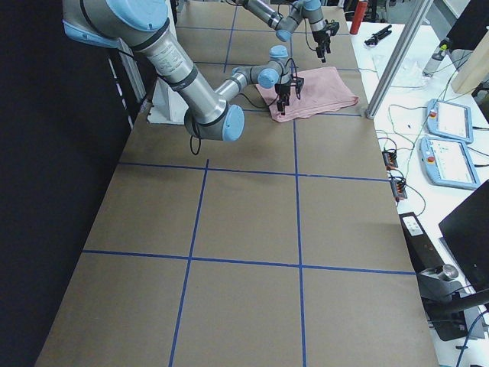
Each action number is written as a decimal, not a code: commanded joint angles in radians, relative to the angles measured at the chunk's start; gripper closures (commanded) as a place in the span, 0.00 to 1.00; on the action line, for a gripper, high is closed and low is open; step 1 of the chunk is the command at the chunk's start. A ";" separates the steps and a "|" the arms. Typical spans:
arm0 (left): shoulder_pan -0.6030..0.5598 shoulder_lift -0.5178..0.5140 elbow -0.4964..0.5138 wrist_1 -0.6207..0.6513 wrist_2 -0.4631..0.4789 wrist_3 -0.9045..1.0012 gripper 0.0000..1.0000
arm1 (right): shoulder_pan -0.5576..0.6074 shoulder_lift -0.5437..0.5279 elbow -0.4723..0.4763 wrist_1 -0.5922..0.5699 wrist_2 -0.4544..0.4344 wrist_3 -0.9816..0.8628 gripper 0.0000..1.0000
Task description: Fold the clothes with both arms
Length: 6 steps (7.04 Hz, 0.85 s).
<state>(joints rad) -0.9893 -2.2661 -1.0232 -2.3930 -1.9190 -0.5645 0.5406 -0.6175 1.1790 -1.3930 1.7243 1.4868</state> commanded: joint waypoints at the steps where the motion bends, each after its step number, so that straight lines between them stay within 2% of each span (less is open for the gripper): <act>1: 0.001 0.000 0.000 -0.002 0.000 0.000 0.00 | -0.019 -0.004 0.001 0.002 -0.005 0.001 0.22; 2: 0.001 0.000 0.000 -0.002 0.000 0.000 0.00 | -0.022 -0.008 0.001 0.003 -0.005 0.003 0.24; 3: 0.001 0.000 0.000 -0.002 0.000 0.000 0.00 | -0.024 -0.011 0.001 0.006 -0.008 0.004 0.38; 4: 0.001 0.000 0.000 -0.002 0.000 0.000 0.00 | -0.024 -0.014 0.002 0.006 -0.008 0.025 0.73; 5: 0.003 0.000 0.000 -0.002 0.002 0.000 0.00 | -0.024 -0.018 0.019 0.006 -0.008 0.048 1.00; 6: 0.006 0.000 0.000 -0.002 0.000 0.000 0.00 | -0.024 -0.022 0.028 0.006 -0.008 0.062 1.00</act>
<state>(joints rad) -0.9858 -2.2657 -1.0232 -2.3946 -1.9184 -0.5645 0.5170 -0.6348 1.1949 -1.3869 1.7167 1.5295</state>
